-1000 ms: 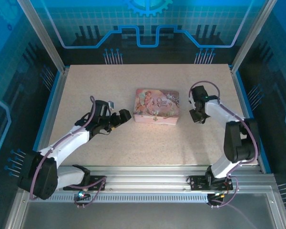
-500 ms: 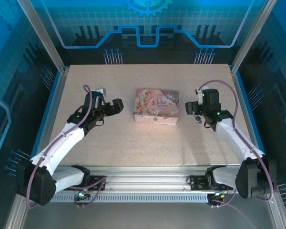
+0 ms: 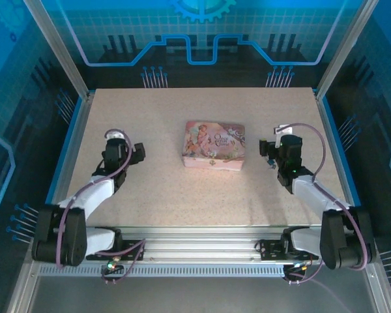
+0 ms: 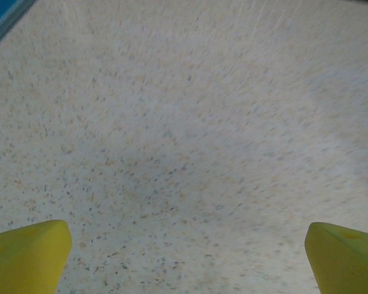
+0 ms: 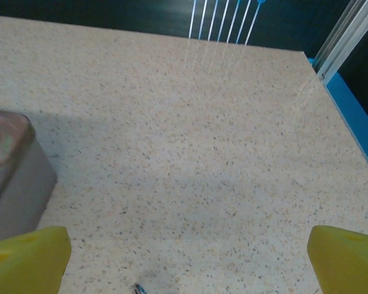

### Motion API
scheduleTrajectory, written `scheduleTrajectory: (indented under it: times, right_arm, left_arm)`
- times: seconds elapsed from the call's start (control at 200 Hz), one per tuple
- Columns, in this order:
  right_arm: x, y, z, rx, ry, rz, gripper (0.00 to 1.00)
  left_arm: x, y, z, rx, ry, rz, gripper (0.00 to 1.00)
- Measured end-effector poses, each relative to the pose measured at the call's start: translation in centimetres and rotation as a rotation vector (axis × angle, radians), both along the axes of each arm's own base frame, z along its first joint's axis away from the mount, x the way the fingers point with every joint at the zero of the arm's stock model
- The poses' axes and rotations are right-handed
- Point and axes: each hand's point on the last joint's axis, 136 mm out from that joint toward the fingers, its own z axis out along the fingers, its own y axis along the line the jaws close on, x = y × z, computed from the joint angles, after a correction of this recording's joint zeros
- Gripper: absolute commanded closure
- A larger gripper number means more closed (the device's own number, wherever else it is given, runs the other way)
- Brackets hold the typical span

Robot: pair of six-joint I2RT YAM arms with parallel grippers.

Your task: Unlock the padlock with the key

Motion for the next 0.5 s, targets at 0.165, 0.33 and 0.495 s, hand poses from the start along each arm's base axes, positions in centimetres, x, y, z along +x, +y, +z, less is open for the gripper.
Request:
scheduleTrajectory:
  times: [0.165, 0.33, 0.495]
  right_arm:
    - [0.3, 0.4, -1.4, 0.03, 0.012, 0.04, 0.0]
    - [1.3, 1.0, -2.4, 0.054, 0.0, 0.078, 0.0]
    - [0.2, 1.6, -4.7, 0.076, -0.027, 0.115, 0.0]
  left_arm:
    - [0.3, 0.5, -2.9, 0.028, 0.006, -0.005, 0.01]
    - [2.3, 0.2, -0.4, 0.056, -0.164, -0.038, 0.01]
    - [1.1, -0.2, -4.1, 0.07, -0.141, -0.086, 0.01]
